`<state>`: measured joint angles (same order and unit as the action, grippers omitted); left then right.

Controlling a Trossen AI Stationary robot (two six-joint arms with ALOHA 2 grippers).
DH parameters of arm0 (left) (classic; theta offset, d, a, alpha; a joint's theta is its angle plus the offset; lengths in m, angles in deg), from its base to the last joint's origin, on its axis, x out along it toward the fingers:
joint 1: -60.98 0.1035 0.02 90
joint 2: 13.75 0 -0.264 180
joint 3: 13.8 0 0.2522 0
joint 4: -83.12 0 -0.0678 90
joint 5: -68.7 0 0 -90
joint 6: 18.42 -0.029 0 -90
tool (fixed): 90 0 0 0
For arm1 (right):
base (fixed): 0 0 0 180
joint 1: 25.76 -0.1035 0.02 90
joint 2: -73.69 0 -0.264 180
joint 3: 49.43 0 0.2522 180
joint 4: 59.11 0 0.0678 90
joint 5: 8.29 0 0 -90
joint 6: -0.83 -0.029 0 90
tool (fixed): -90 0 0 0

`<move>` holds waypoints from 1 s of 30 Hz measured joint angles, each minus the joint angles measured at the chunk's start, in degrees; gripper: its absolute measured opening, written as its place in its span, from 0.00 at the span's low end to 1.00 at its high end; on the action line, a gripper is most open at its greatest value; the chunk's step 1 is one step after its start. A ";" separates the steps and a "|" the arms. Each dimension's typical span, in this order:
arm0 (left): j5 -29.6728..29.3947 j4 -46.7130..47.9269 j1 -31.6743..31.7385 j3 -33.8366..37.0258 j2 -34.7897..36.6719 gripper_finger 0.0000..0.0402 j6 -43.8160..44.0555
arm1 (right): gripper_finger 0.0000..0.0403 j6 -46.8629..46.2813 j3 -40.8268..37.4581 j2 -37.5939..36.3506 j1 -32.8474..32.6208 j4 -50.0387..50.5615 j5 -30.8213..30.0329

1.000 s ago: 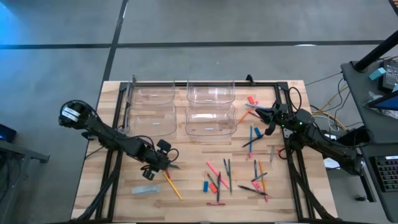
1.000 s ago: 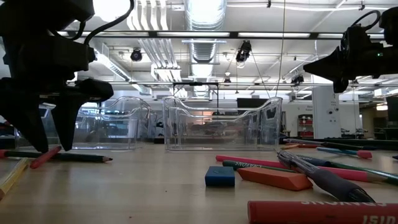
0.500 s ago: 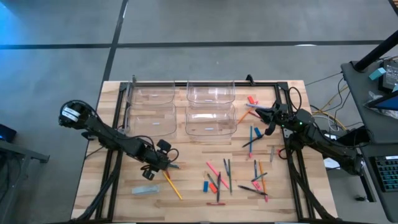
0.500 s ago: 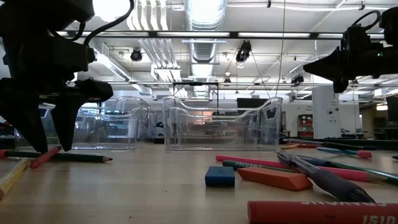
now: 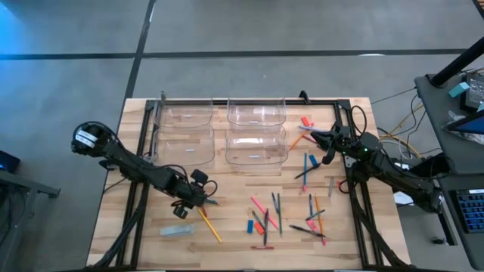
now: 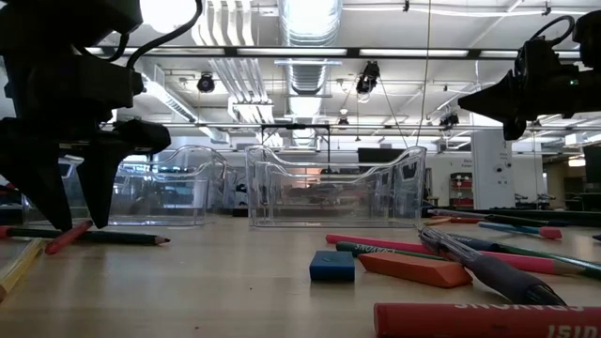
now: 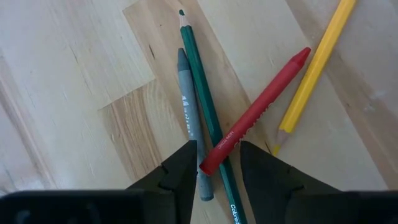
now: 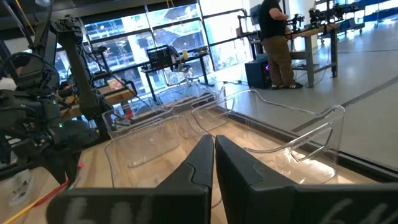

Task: Sort crayons/erasers/pens/pencils in bins
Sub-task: Put the middle left red crayon into the bottom left transparent bin

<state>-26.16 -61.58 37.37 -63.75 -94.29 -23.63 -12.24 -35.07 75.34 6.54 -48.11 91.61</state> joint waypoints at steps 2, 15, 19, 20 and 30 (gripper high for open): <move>0.00 -0.02 0.00 0.00 0.00 0.26 -0.02 | 0.02 -0.01 -0.01 0.00 -0.02 -0.02 0.00; 0.00 -0.01 0.00 0.00 0.00 0.19 -0.15 | 0.02 0.01 0.00 0.00 0.00 0.00 0.01; 0.00 0.00 0.00 0.00 0.00 0.11 -0.15 | 0.02 -0.01 -0.02 0.00 -0.01 -0.01 -0.01; 0.00 0.00 0.00 0.00 0.00 0.10 -0.16 | 0.02 -0.01 -0.01 0.00 0.00 -0.01 0.01; 0.11 0.51 0.00 -0.95 0.02 0.02 -0.13 | 0.02 -0.01 -0.02 0.00 0.00 0.00 0.01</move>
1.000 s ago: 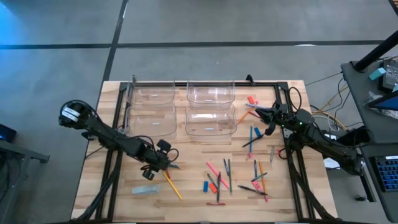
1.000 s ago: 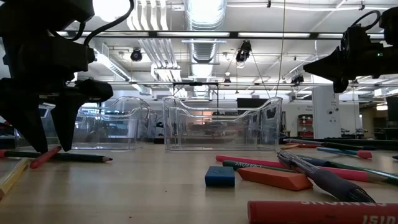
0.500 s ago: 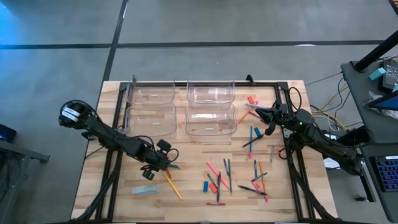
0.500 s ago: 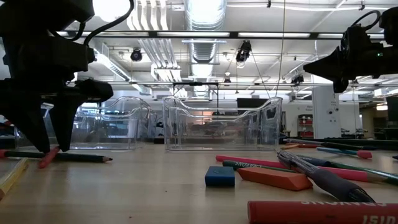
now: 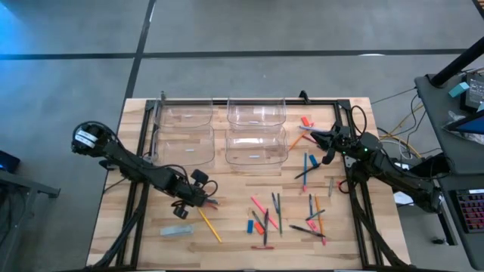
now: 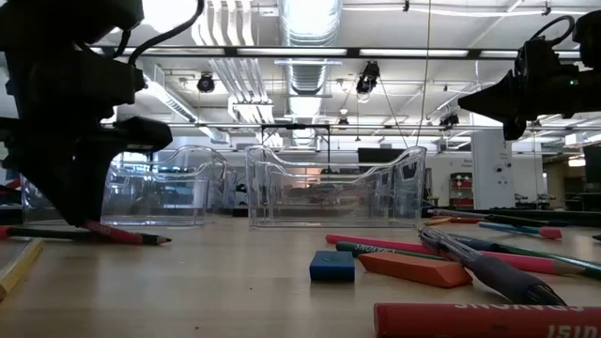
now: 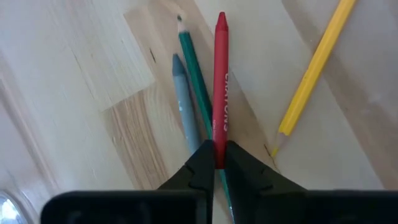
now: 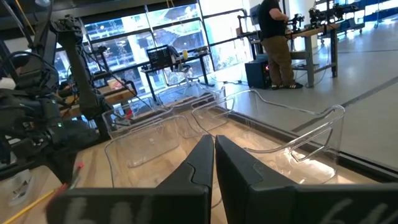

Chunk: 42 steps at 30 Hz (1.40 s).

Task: Sort crayons/erasers/pens/pencils in bins
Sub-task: Put the middle left red crayon into the bottom left transparent bin

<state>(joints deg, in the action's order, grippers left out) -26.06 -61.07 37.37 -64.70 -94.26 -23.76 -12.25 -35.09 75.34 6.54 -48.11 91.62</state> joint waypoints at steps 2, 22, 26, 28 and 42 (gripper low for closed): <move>0.31 0.63 0.00 -1.12 0.04 0.02 0.05 | 0.02 0.01 0.01 0.00 -0.01 -0.01 0.00; -17.92 31.14 3.08 -14.85 21.81 0.01 0.16 | 0.02 0.00 0.02 0.00 0.00 -0.02 0.00; -23.34 31.23 7.98 -11.49 29.88 0.01 0.85 | 0.02 0.01 0.01 0.00 0.00 -0.01 0.00; -24.31 31.38 10.84 -9.83 31.97 0.01 1.52 | 0.02 0.00 0.00 0.00 0.00 -0.01 0.00; -22.20 31.45 23.60 -4.54 25.69 0.07 0.00 | 0.02 0.01 0.01 0.00 -0.01 0.00 0.00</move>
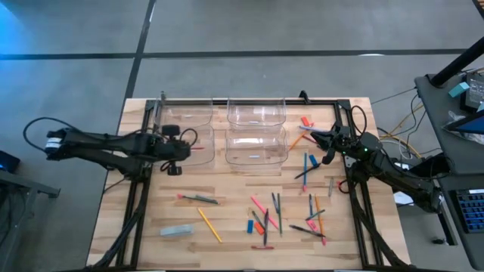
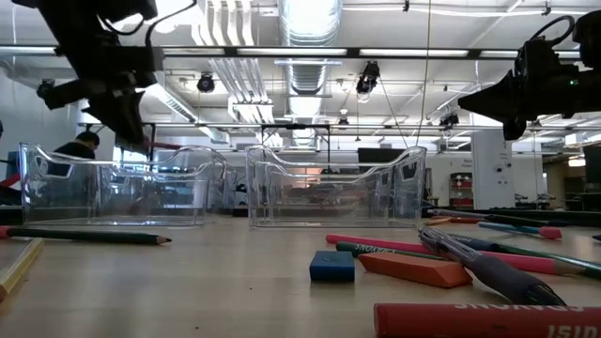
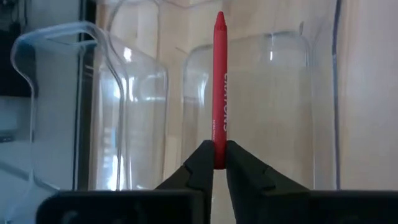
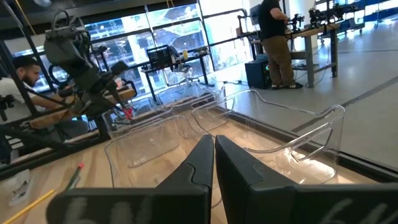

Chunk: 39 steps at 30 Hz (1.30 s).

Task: Sort crayons/erasers/pens/pencils in bins
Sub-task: Put the middle left red crayon into the bottom left transparent bin, then put the top purple pen into the bottom right transparent bin

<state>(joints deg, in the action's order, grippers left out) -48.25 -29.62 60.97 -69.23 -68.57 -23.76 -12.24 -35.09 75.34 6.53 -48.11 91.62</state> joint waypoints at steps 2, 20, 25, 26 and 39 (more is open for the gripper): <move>-0.14 -0.01 0.35 0.00 -1.50 0.11 0.00 | 0.02 -0.01 0.02 0.00 0.01 -0.01 -0.02; 6.54 -11.68 -1.45 -4.42 2.08 0.45 3.46 | 0.02 -0.01 0.01 0.00 0.01 0.00 0.00; 11.60 -25.19 -2.33 -3.61 5.98 0.42 3.45 | 0.02 -0.01 -0.01 0.00 0.00 -0.01 0.00; 11.78 -27.79 -2.33 -3.29 6.49 0.42 3.50 | 0.02 -0.01 0.01 0.00 -0.01 -0.01 0.00; 14.53 -45.19 -2.41 -2.97 2.91 0.41 7.99 | 0.02 3.34 0.01 0.00 0.01 -2.12 -0.04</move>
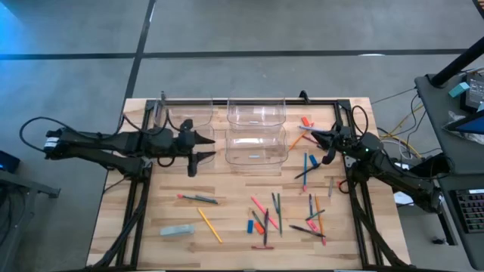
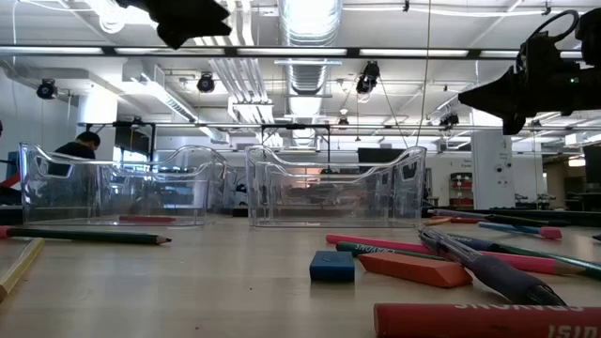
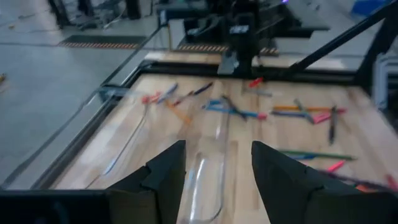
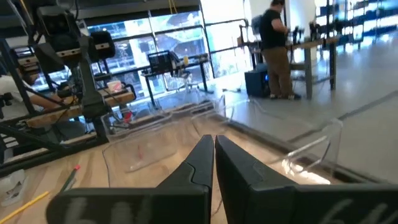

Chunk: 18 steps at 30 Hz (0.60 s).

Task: Sort crayons/erasers/pens/pencils in bins
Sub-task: Put the top purple pen into the bottom right transparent bin

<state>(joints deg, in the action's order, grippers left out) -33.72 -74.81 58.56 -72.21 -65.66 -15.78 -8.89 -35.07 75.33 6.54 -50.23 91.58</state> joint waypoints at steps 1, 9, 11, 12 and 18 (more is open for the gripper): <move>0.20 -1.13 -0.01 0.00 -0.67 0.41 0.00 | 0.02 1.40 0.00 0.02 0.00 -0.60 -0.10; 0.45 -6.14 0.03 -0.81 -4.40 0.41 -0.55 | 0.02 8.81 0.01 -0.02 -0.02 -3.72 -3.90; 0.46 -6.73 0.06 -1.85 -3.39 0.41 -1.63 | 0.02 8.05 0.19 -0.02 -0.02 -4.29 -3.92; 0.46 -6.84 0.06 -2.28 -2.74 0.41 -1.87 | 0.02 7.79 0.32 -0.02 -0.02 -3.91 -3.94; 0.46 -7.21 0.06 -1.60 0.61 0.41 -2.68 | 0.02 7.77 0.63 0.01 -0.01 -4.21 -3.98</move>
<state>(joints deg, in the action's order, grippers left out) -33.27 -82.03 58.61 -73.80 -65.05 -18.45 -1.13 -34.45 75.34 6.52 -54.44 87.60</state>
